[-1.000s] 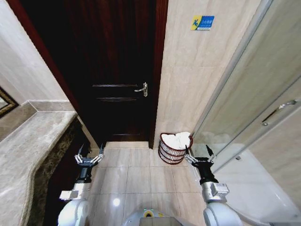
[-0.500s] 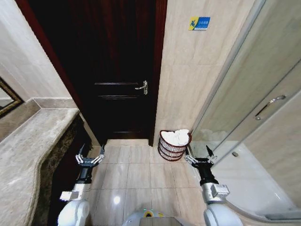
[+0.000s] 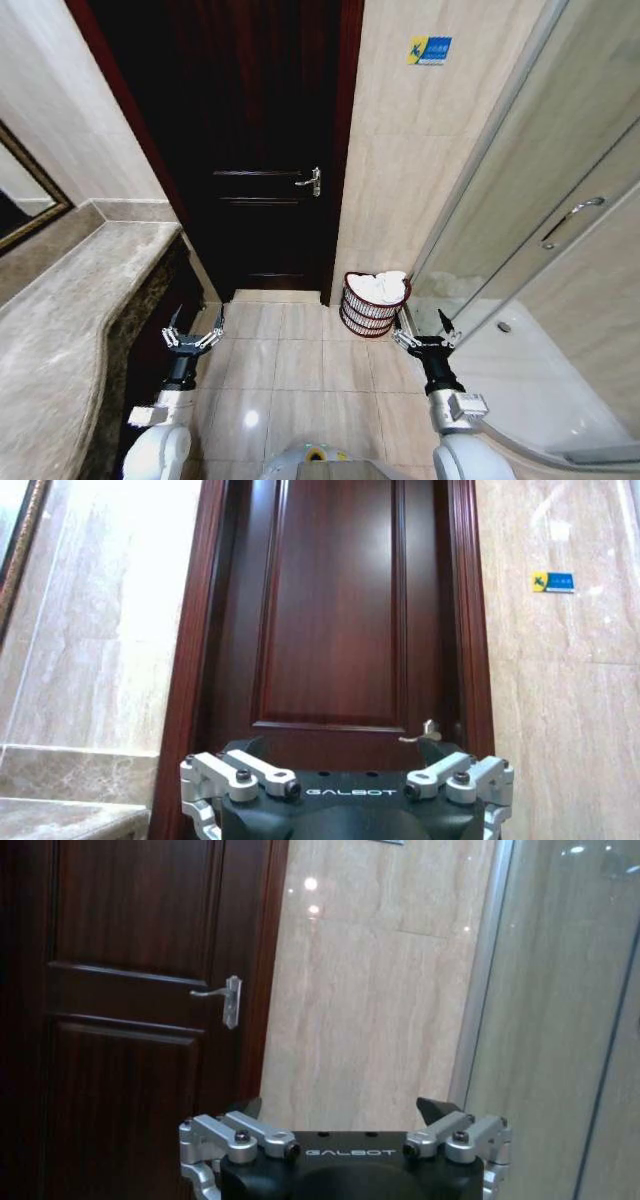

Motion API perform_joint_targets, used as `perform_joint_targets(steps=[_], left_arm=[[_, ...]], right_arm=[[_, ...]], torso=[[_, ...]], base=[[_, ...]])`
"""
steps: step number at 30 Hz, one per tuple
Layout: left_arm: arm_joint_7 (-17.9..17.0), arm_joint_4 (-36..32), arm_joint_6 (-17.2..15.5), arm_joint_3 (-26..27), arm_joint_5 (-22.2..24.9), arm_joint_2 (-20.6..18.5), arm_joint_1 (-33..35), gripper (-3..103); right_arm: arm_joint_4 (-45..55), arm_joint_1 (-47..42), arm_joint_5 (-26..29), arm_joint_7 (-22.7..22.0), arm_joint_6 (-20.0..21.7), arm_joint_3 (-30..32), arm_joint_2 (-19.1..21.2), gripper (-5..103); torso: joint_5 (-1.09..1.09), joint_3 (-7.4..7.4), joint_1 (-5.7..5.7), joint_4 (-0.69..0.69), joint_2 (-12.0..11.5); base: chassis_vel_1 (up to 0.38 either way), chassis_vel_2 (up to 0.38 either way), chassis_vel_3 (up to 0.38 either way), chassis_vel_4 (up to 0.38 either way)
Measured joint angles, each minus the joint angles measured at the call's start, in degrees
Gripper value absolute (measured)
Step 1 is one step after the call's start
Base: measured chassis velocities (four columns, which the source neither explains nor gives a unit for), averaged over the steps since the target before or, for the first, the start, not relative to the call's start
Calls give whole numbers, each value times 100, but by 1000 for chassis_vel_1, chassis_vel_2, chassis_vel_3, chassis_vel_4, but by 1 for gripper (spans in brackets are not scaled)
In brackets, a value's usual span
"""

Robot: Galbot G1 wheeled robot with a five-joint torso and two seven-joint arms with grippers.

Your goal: Discard the used towel into the hamper.

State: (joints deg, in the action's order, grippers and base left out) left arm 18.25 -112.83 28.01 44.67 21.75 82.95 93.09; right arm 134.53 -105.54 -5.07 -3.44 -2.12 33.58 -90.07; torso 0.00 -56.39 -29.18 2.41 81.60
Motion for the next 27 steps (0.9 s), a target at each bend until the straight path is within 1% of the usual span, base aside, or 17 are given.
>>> perform_joint_targets(steps=[4, 15, 21, 23, 27], left_arm=[[-41, 40, 107, -1, 18, -2, -13, 100], [-28, 51, 79, 2, -166, 19, -6, 100], [-58, 88, 136, 2, -95, 30, -42, 100], [-100, 122, 237, -4, -24, 41, -65, 100], [-127, 101, 249, -12, 66, 34, -45, 100]], right_arm=[[-29, -16, 5, -3, -51, 5, -1, 100], [-100, -60, 10, -20, -148, 16, 12, 100], [-116, -63, 15, -29, -164, 16, 22, 100], [-124, -65, 14, -29, -176, 7, 25, 100], [-137, -72, 10, -30, -201, -2, 29, 100]], torso=[[0, 0, 0, 0, 0], [0, 0, 0, 0, 0], [0, 0, 0, -1, 0], [0, 0, 0, 1, 0], [0, 0, 0, 0, 0]], base=[[58, -49, -70, 51], [57, -59, -58, 57], [45, -61, -57, 44], [63, -55, -52, 60], [63, -55, -43, 65]])
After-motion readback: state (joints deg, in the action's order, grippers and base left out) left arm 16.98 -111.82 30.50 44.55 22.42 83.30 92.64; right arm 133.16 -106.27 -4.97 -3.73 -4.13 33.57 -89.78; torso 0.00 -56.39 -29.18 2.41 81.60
